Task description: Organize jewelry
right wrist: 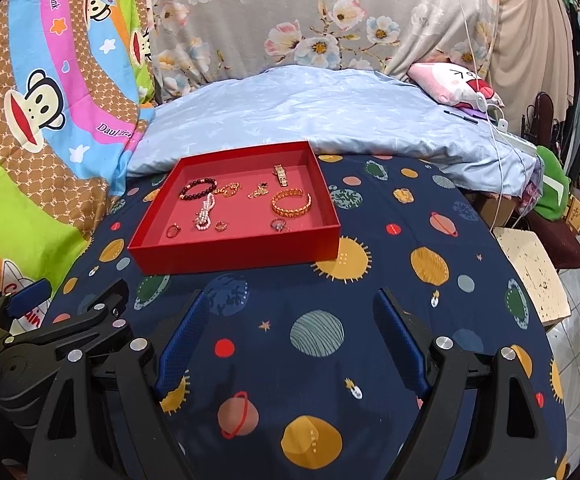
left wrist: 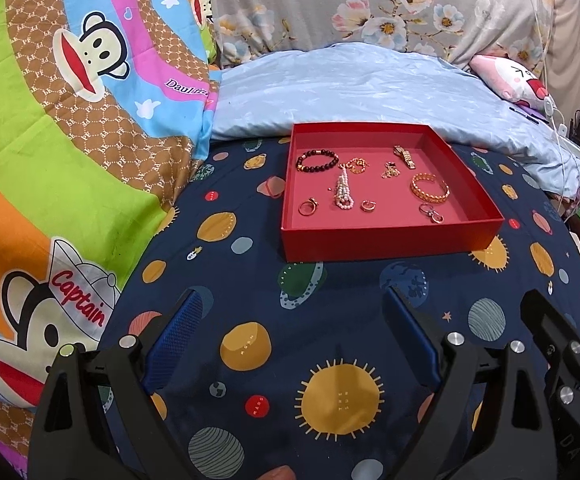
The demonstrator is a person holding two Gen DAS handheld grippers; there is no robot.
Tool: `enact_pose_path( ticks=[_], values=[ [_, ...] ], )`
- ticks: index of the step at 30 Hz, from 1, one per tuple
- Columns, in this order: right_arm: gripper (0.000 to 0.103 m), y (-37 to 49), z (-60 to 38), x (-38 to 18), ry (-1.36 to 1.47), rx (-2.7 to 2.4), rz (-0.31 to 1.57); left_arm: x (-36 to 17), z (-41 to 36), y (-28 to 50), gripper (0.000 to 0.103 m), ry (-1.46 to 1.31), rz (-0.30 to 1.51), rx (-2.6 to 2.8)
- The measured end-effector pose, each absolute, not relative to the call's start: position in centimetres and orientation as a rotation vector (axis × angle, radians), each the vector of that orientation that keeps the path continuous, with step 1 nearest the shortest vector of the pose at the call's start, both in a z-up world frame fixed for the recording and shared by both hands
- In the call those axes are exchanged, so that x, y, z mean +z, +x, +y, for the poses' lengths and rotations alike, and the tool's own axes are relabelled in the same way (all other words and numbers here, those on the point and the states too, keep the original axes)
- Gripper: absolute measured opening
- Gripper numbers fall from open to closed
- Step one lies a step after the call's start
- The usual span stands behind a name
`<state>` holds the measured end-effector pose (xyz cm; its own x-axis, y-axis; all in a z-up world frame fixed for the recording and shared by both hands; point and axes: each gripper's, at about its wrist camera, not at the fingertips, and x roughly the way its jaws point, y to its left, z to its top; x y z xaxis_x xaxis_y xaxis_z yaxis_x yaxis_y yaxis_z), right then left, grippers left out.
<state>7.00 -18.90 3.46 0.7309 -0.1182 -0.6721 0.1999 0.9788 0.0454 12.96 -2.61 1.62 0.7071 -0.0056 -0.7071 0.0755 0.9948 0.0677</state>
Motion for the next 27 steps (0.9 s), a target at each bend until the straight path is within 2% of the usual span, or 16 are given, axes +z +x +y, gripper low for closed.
enact_pose_path(
  ticks=[27],
  values=[
    [0.082, 9.8, -18.7, 2.9, 0.113, -0.158, 0.733, 1.0, -2.4, 15.6, 0.089, 0.102, 0.796, -0.009]
  ],
)
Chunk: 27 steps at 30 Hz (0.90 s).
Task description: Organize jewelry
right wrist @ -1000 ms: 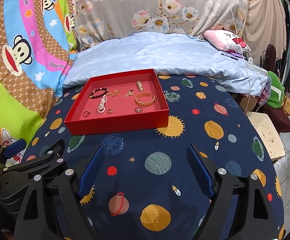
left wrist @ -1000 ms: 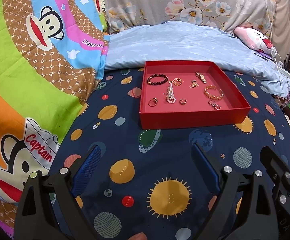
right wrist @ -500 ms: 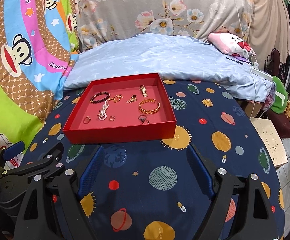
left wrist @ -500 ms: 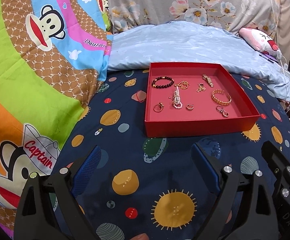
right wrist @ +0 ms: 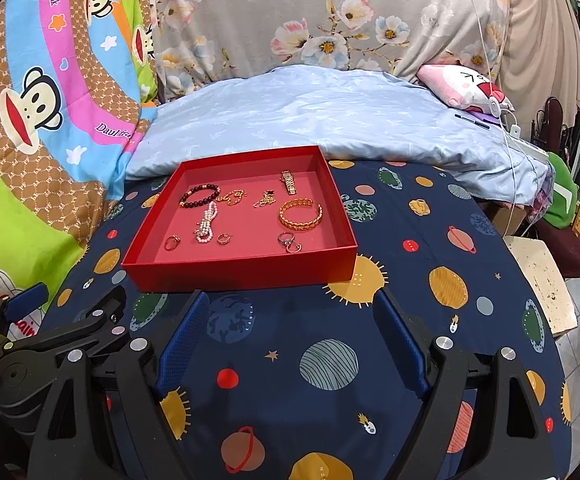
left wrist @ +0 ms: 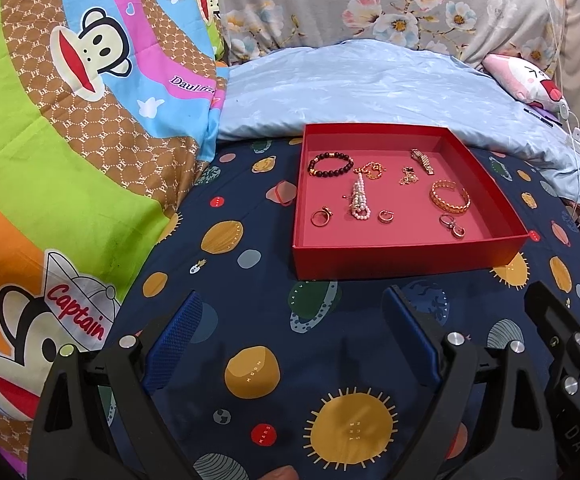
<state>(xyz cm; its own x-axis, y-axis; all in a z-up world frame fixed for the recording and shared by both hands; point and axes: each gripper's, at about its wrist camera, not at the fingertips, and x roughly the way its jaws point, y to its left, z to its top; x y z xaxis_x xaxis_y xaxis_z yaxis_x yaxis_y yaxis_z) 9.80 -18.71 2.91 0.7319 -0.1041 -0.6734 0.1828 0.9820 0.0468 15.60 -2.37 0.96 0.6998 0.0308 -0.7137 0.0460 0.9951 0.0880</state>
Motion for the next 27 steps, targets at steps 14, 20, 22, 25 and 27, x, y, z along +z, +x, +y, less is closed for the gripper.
enact_pose_path(
  ticks=[14, 20, 22, 25, 27],
  values=[
    [0.082, 10.17, -18.63, 2.93, 0.111, -0.160, 0.732, 1.05, -2.34, 15.58, 0.089, 0.113, 0.794, 0.005],
    [0.082, 10.22, -18.59, 2.99, 0.110, -0.159, 0.731, 1.08, -2.26, 15.62, 0.089, 0.115, 0.804, 0.005],
    [0.082, 10.32, -18.59, 2.98, 0.110, -0.161, 0.730, 1.09, -2.27, 15.63, 0.089, 0.117, 0.803, 0.005],
    [0.082, 10.23, -18.60, 2.99, 0.111, -0.160, 0.730, 1.10, -2.20, 15.69, 0.089, 0.116, 0.803, 0.004],
    [0.082, 10.21, -18.61, 2.99, 0.109, -0.160, 0.730, 1.09, -2.29, 15.76, 0.089, 0.115, 0.806, 0.001]
  ],
)
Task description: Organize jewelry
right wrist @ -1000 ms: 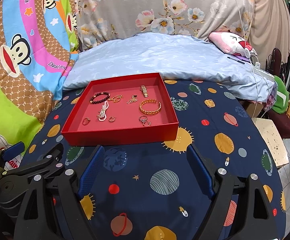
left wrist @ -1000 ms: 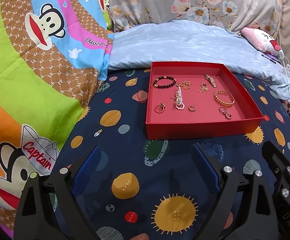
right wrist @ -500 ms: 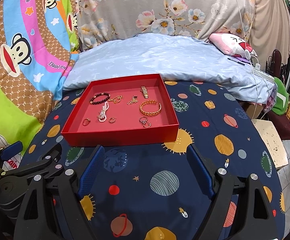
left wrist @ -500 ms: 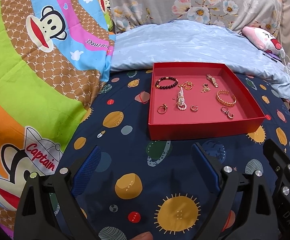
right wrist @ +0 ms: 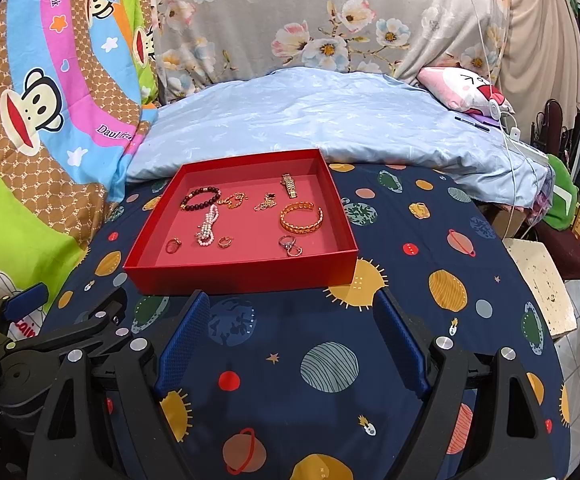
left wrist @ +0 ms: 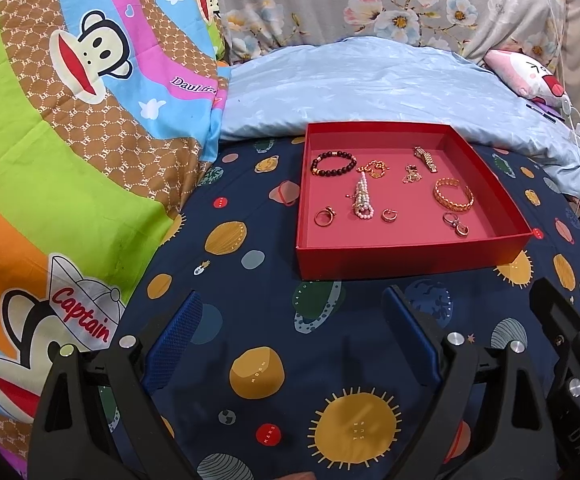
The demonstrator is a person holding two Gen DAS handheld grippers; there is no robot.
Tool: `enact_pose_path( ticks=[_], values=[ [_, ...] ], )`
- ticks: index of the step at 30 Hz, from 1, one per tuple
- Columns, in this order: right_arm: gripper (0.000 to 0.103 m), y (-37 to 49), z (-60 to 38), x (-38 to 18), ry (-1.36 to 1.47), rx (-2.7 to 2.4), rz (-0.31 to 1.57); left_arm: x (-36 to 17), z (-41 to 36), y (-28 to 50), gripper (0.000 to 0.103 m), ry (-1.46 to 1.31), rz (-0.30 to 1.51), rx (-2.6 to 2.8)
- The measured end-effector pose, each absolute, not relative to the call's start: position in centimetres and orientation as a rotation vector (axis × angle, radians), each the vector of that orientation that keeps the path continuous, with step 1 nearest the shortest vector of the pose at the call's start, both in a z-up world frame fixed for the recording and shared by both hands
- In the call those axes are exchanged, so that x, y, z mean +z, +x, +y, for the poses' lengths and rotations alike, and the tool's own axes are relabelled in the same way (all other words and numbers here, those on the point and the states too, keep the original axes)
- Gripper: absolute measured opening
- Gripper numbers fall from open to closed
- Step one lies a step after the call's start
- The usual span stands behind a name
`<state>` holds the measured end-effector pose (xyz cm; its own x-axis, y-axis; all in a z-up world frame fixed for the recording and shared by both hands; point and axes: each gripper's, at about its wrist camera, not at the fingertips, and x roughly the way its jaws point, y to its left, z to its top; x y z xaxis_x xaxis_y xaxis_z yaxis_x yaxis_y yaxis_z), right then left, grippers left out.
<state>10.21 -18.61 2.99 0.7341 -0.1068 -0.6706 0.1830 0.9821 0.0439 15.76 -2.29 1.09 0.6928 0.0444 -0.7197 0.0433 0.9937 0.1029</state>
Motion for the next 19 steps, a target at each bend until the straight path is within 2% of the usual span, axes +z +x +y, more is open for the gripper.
enact_pose_path(
  ticks=[8, 19],
  values=[
    [0.082, 10.58, -18.54, 2.98, 0.107, -0.157, 0.731, 0.80, -2.07, 16.11, 0.089, 0.069, 0.828, -0.012],
    [0.085, 10.13, -18.54, 2.86, 0.112, -0.180, 0.725, 1.37, -2.72, 15.43, 0.089, 0.141, 0.773, 0.027]
  ],
)
